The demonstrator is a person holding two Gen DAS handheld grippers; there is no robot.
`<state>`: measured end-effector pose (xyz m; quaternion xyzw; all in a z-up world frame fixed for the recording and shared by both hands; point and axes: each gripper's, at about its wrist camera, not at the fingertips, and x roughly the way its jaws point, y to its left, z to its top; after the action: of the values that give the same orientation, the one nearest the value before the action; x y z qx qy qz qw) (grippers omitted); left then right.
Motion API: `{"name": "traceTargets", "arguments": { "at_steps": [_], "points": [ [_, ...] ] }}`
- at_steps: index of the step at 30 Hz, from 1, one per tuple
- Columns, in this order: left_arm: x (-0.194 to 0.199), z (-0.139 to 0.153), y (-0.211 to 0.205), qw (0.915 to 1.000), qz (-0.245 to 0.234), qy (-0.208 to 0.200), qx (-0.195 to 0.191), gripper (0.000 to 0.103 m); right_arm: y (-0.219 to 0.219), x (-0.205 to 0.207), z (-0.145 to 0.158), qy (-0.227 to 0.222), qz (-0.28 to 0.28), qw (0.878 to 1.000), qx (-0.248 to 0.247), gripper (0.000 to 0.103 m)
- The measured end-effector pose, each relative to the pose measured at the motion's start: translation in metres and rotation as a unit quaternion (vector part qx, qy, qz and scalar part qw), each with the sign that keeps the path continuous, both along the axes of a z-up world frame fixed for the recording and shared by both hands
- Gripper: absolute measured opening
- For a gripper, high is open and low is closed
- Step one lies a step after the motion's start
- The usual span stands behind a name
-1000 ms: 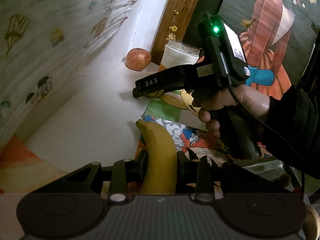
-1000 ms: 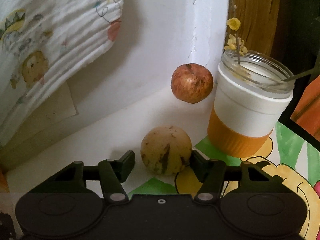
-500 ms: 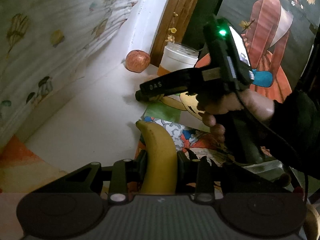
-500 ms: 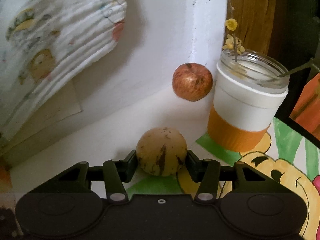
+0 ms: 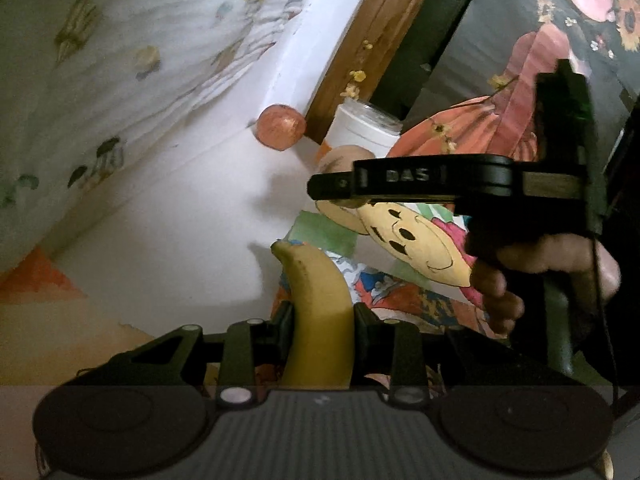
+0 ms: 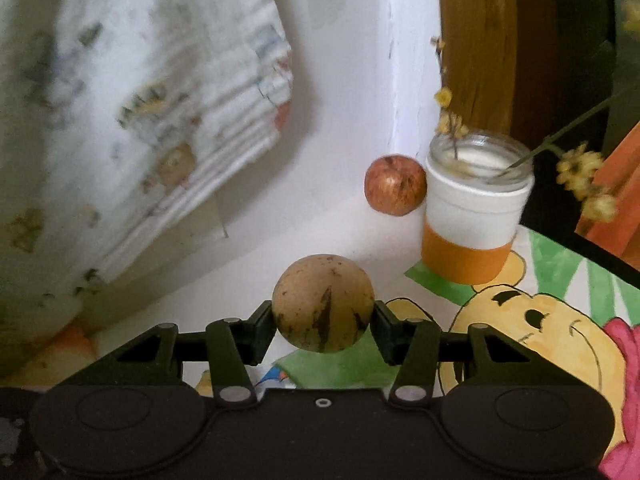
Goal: Organize fruits
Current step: 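Carry the banana and brown fruit over the steel tray with both tools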
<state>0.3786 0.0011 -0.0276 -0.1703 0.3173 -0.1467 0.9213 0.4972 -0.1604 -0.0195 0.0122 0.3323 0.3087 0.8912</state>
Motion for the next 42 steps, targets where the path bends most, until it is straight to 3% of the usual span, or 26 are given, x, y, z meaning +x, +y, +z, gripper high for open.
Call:
{"name": "traceTargets", "arguments": {
  "at_steps": [18,28,36,42],
  "points": [
    [-0.019,0.022,-0.006,0.9989,-0.019,-0.04,-0.015,0.035,-0.069,-0.101,0.067,-0.053,-0.097,0.994,-0.006,0.053],
    [-0.053,0.05,-0.024,0.9923,-0.071,-0.092,-0.042,0.035,-0.101,-0.164,0.071,-0.084,-0.14,0.986,0.032,0.053],
    [-0.073,0.068,-0.025,0.9925,-0.062,-0.076,-0.073,0.035,-0.13,-0.204,0.079,-0.098,-0.158,0.981,0.047,0.053],
    [-0.107,0.09,-0.037,0.9921,-0.069,-0.088,-0.057,0.035,-0.149,-0.244,0.074,-0.101,-0.17,0.979,0.052,0.053]
  ]
}}
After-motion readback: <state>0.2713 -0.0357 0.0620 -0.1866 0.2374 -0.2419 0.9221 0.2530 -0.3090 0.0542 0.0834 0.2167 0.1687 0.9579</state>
